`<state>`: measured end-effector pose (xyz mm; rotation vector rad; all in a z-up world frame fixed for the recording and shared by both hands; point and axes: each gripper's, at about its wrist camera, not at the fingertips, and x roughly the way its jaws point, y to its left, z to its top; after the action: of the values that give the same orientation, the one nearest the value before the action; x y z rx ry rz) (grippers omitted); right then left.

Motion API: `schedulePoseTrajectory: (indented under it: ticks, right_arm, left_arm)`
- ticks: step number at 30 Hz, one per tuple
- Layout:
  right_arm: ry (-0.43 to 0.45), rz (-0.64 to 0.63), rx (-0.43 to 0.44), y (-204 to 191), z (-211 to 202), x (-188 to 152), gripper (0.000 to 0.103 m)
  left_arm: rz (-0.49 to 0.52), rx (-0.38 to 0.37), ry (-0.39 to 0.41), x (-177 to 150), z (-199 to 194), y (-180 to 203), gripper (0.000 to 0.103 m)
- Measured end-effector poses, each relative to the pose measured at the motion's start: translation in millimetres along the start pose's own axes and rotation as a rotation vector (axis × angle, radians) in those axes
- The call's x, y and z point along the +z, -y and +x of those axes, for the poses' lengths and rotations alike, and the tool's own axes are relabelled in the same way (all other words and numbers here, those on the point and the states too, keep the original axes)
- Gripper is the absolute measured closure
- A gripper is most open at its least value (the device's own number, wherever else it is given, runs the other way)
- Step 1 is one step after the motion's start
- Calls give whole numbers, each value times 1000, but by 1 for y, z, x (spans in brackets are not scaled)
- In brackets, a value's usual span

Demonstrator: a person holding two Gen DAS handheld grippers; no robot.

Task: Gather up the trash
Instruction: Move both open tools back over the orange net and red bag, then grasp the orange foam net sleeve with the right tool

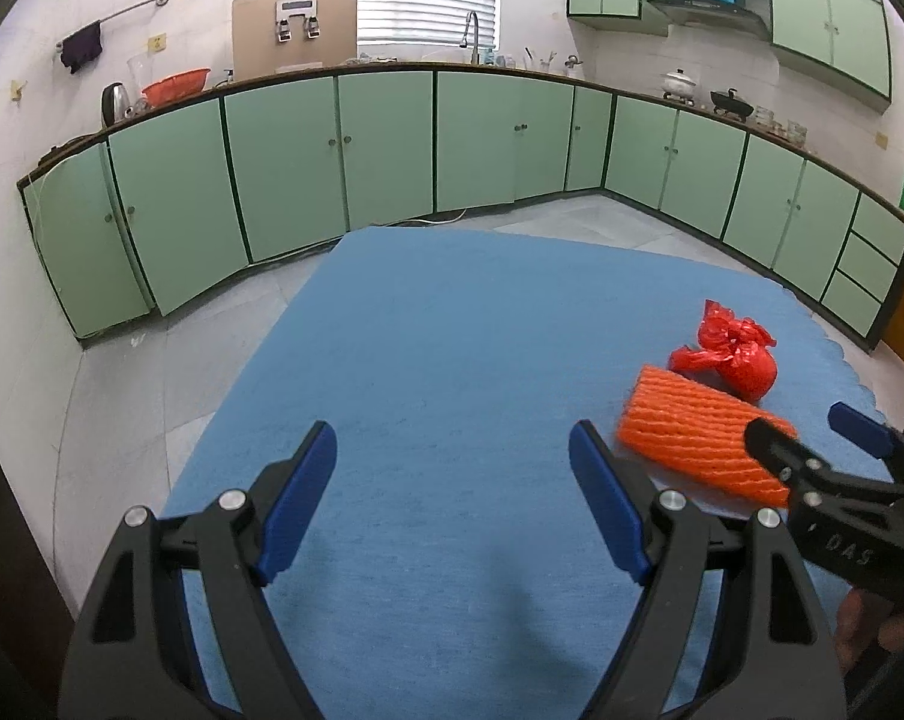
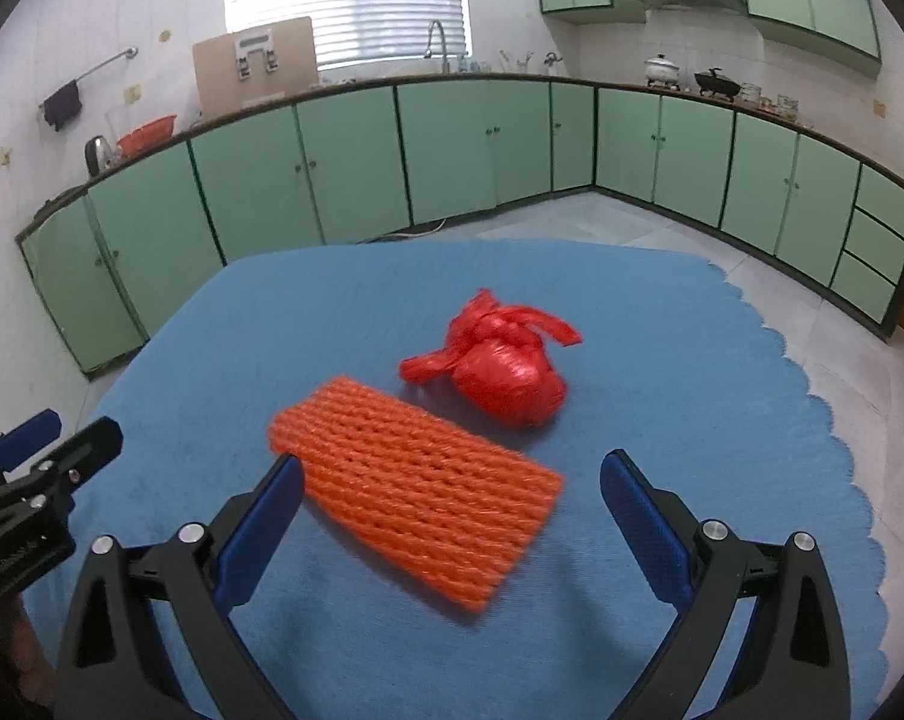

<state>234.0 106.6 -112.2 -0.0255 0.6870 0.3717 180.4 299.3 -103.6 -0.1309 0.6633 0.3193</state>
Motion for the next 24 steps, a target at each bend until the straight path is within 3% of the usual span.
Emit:
schedulePoseTrajectory:
  ticks: [5,11,14,22,24]
  right_arm:
    - [-45,-39,5,-12,13,-2,9]
    - [-138,-56,15,-17,32,-3,23]
    - [-144,-54,6,-17,33,-5,32]
    - [-134,-64,48,-19,25,-7,84]
    - [-123,-56,73,-19,20,-7,89]
  left_arm:
    - [-9,4,-6,-1,5,-3,26]
    - [-24,6,-15,0,9,-6,26]
    - [-29,5,-22,0,11,-8,26]
    - [-34,1,-18,2,12,-9,26]
    - [-36,-2,-19,2,12,-7,26]
